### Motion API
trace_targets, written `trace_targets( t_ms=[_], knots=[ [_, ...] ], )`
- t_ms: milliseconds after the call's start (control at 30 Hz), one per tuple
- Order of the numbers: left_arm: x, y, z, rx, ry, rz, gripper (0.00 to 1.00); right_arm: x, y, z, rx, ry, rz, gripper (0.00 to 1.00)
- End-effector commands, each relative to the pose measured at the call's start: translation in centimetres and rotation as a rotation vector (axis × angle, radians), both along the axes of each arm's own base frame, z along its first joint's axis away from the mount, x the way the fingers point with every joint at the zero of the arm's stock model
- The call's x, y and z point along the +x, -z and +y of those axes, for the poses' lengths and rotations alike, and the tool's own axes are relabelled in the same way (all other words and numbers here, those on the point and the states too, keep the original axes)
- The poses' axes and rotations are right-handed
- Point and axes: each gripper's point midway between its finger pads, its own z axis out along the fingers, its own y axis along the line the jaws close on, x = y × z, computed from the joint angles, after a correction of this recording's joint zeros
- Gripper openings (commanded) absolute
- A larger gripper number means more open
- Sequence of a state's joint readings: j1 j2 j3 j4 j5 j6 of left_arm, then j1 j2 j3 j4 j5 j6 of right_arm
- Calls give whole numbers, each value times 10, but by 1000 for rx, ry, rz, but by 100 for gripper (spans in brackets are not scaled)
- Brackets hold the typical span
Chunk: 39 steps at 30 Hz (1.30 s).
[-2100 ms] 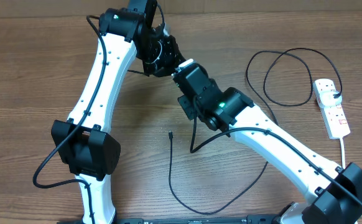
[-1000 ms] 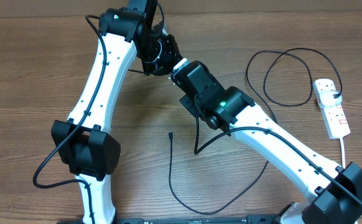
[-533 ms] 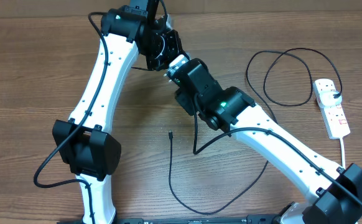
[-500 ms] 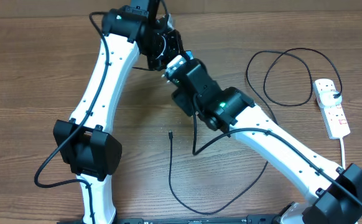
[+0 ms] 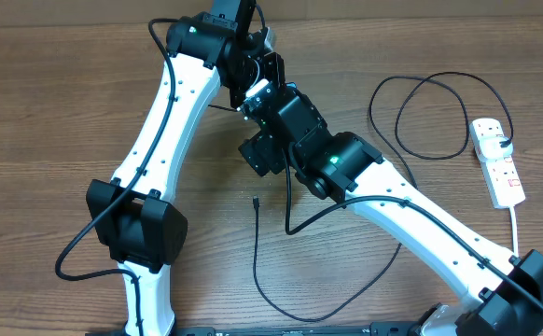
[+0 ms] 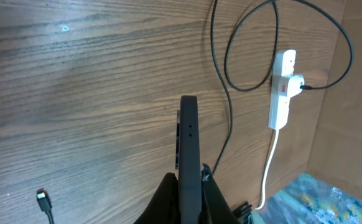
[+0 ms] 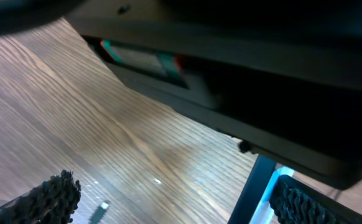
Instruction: Plug charger to phone and switch on socket
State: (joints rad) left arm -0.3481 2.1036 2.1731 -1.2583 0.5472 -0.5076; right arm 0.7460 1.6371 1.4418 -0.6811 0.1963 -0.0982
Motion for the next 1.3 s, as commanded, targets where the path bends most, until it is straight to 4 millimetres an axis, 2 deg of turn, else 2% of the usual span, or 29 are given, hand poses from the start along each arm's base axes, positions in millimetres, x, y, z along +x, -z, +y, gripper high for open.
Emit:
trace_targets(
  t_ms=[0,200,300,400,567,700,767,1033,1100,1267],
  knots=[
    [-2,-8,1,-56,45,-9,4,-2,-34,4,145,10,11,99],
    [2,-14,18,-110,82,-28,4,-20,-62,6,315,-100,91,100],
    [-1,-23,21,-182,117,-29,4,-21,-80,-5,417,-93,128,100],
    [-8,-40,18,-310,201,-54,4,-20,-91,-21,514,-92,187,100],
    [-26,-78,4,-565,346,-120,4,-25,-97,-46,674,-153,347,100],
    [-37,-106,-4,-740,425,-172,4,-23,-91,-69,740,-121,447,100],
    [-39,-114,-5,-787,439,-181,4,-24,-89,-74,773,-121,490,95],
    [-44,-132,-6,-893,475,-214,4,-39,-77,-62,814,-157,643,49],
    [-44,-131,-7,-887,476,-214,4,-39,-76,-60,812,-165,647,41],
    [-43,-121,-9,-825,469,-207,4,-42,-90,-54,865,-243,639,8]
  ],
)
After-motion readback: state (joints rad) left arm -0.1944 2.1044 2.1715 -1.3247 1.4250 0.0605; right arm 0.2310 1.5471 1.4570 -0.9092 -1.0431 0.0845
